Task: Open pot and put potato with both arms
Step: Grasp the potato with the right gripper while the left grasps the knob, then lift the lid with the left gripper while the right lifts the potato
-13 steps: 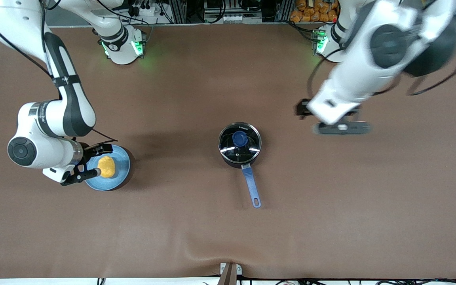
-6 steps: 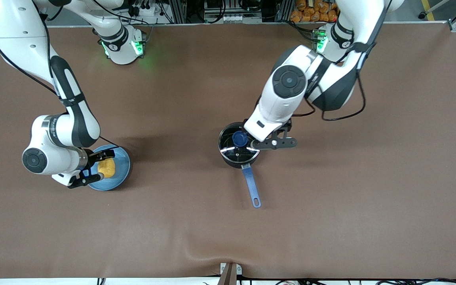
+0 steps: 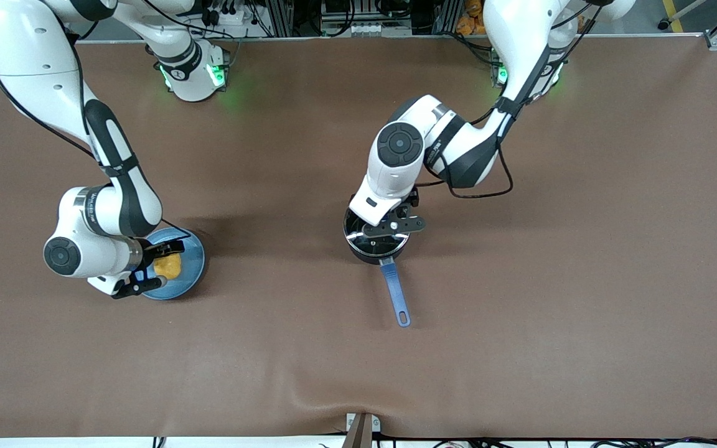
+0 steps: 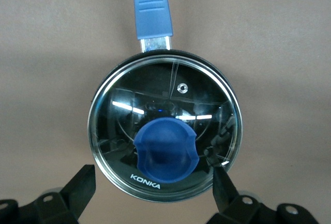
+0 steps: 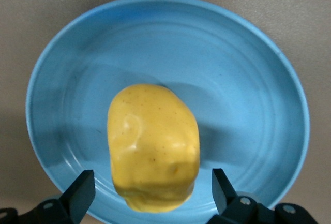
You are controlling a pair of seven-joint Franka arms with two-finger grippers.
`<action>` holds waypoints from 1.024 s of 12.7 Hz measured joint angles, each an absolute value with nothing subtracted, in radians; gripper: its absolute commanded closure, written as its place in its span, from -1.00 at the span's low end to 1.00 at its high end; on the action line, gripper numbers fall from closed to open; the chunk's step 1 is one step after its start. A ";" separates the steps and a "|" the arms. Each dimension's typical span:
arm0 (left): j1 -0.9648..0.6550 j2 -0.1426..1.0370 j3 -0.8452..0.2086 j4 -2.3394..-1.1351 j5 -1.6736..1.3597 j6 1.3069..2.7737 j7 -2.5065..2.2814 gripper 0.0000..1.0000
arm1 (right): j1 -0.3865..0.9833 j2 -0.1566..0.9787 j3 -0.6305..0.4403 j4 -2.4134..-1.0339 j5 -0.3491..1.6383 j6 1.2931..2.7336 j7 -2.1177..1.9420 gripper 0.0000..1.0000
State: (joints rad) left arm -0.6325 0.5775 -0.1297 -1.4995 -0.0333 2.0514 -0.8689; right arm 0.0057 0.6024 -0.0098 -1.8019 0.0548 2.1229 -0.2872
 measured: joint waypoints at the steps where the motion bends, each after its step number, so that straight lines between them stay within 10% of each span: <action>1: -0.632 0.577 -0.129 -1.498 -0.033 2.051 -0.877 -1.00 | 0.006 0.602 -0.010 -1.800 0.063 2.124 -0.287 -0.46; 6: -0.635 0.585 -0.129 -1.508 -0.033 2.085 -0.927 -1.00 | 0.005 0.603 -0.010 -1.791 0.078 2.125 -0.291 0.70; 13: -0.637 0.622 -0.127 -1.518 -0.007 2.145 -0.974 -1.00 | 0.005 0.595 -0.004 -1.656 0.108 2.033 -0.410 0.74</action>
State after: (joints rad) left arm -0.6371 0.6219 -0.1274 -1.5177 -0.0067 2.1446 -0.9736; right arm 0.0055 0.5948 -0.0042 -1.6564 0.1076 2.0333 -0.4097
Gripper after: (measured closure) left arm 0.000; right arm 0.414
